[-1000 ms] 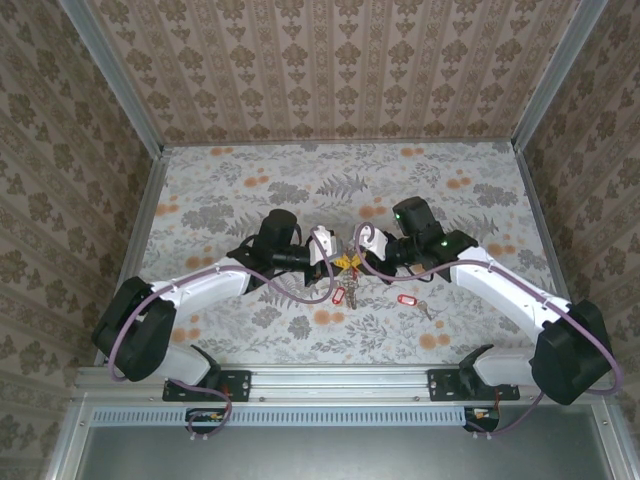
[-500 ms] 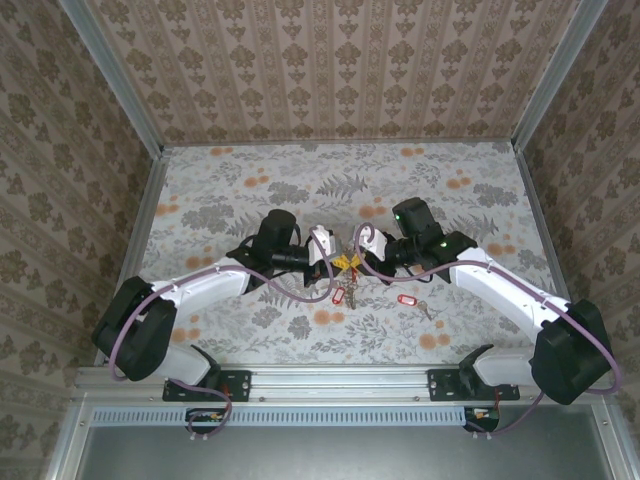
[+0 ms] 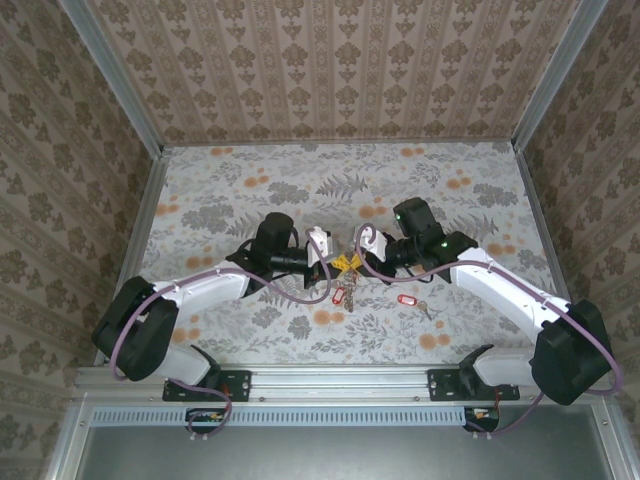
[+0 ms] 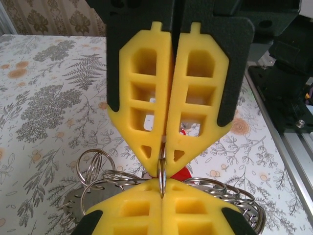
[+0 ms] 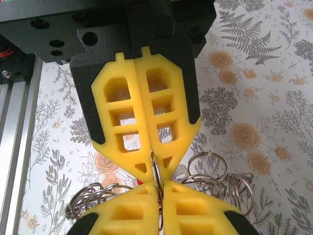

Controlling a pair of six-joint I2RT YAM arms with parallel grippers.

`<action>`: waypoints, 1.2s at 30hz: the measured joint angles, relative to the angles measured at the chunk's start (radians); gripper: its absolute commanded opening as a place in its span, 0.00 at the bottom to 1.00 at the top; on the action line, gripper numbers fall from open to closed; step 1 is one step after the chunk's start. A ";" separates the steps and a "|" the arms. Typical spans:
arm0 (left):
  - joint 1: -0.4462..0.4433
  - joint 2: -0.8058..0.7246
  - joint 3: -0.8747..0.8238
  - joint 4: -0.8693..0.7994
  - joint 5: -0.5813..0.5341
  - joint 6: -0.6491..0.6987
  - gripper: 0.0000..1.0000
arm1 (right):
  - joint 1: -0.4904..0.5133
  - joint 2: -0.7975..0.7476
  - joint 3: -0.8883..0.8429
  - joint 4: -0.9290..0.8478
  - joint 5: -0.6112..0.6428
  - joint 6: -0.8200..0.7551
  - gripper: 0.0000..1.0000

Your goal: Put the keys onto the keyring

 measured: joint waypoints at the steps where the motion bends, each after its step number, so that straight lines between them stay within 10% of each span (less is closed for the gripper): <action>1: 0.002 0.000 -0.001 0.006 0.002 -0.003 0.00 | -0.004 0.000 0.000 0.002 -0.007 -0.004 0.01; 10: -0.010 -0.011 0.015 -0.045 -0.019 0.031 0.17 | -0.008 -0.001 0.000 -0.013 -0.028 -0.012 0.00; 36: -0.058 -0.040 0.145 -0.332 -0.147 0.213 0.12 | 0.005 -0.001 0.059 -0.125 0.003 -0.060 0.00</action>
